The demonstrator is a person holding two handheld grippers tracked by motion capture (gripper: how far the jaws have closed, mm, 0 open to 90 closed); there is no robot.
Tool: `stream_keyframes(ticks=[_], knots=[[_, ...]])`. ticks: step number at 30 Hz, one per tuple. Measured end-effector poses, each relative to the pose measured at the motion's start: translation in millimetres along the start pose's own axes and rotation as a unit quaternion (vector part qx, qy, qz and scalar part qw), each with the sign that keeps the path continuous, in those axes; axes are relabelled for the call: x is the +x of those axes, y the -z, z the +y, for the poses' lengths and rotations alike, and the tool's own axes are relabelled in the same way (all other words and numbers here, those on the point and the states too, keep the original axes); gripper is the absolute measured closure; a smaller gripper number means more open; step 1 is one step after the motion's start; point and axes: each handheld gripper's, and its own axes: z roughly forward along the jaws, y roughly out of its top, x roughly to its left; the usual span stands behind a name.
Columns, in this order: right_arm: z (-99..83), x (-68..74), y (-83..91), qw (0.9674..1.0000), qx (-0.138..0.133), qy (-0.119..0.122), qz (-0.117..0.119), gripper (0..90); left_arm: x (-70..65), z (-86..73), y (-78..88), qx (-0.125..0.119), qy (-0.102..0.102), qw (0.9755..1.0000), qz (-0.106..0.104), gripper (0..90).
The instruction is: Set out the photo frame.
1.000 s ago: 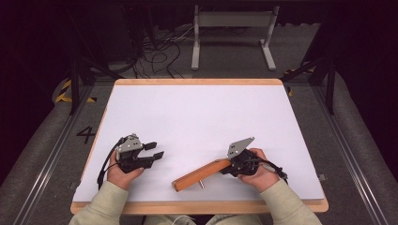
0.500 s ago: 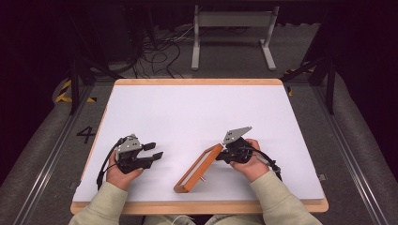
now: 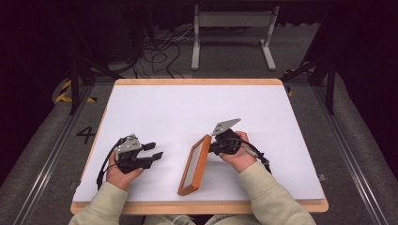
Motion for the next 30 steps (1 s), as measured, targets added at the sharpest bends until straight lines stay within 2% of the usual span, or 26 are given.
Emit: stream_keyframes(ticks=[7, 14, 26, 28, 29, 30], knots=[[12.4, -1.4, -10.2, 0.9997, -0.015, -0.011, 0.013, 90.0, -0.1, -0.1, 0.1, -0.001, 0.001, 1.0000, 0.000, 49.5], [23.2, 0.7, -17.4, 0.9997, -0.016, 0.001, 0.019, 90.0, 0.2, 0.1, -0.1, 0.000, 0.000, 1.0000, 0.001, 49.5], [29.5, 4.7, -23.3, 0.9988, -0.028, 0.014, 0.038, 90.0, 2.3, 0.3, 1.2, -0.003, 0.003, 1.0000, 0.004, 49.4], [29.1, 4.6, -20.7, 0.9991, -0.029, 0.014, 0.029, 89.5, 2.2, 0.3, 1.2, -0.004, 0.007, 1.0000, 0.004, 49.3], [28.7, 4.1, -17.7, 0.9996, -0.024, 0.007, 0.011, 85.9, 2.4, 0.2, 1.1, -0.004, 0.008, 1.0000, 0.004, 49.2], [28.3, 3.4, -16.3, 0.9998, -0.022, 0.003, 0.003, 84.1, 3.0, 0.2, 1.2, -0.004, 0.007, 1.0000, 0.005, 49.2]])
